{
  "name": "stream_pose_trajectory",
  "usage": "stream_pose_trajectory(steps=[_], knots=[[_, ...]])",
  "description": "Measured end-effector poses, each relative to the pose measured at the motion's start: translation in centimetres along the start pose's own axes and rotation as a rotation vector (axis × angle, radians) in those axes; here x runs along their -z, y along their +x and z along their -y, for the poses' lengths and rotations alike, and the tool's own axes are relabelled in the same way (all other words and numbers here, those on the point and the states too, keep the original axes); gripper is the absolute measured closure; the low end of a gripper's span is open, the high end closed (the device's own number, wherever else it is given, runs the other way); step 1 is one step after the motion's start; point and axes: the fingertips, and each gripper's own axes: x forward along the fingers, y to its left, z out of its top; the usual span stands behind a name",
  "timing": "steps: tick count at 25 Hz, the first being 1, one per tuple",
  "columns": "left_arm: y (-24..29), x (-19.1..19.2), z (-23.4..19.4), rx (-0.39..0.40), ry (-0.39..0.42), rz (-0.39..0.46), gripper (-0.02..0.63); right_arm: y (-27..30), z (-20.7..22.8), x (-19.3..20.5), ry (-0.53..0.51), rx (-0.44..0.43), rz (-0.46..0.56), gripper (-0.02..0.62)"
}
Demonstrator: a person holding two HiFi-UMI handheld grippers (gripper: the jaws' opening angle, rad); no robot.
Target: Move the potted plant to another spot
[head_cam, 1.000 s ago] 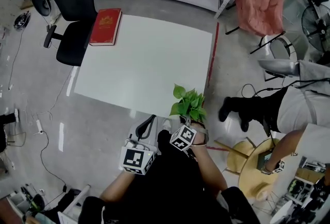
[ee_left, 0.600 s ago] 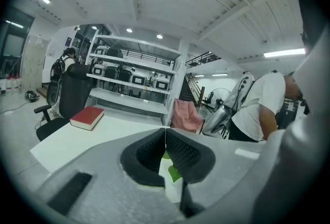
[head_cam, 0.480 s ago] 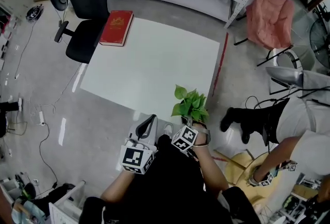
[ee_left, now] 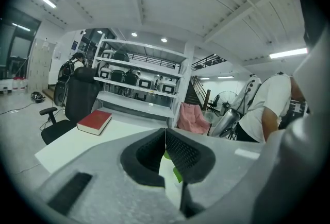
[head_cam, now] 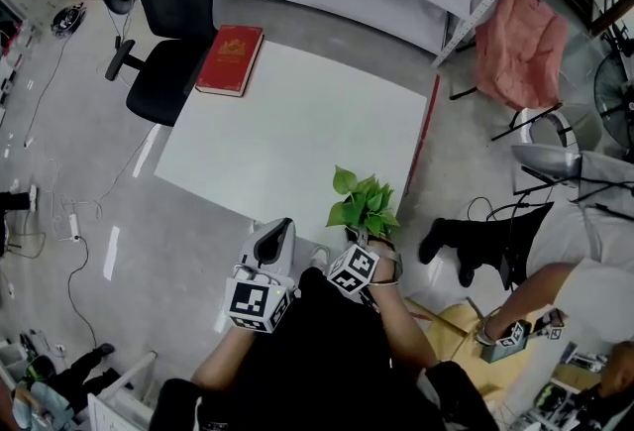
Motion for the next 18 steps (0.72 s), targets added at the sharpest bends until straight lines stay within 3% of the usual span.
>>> stream_pose_trajectory(steps=[18], knots=[[7.0, -4.8, -11.3, 0.092, 0.024, 0.008, 0.589, 4.2, 6.5, -11.2, 0.044, 0.036, -0.004, 0.577]])
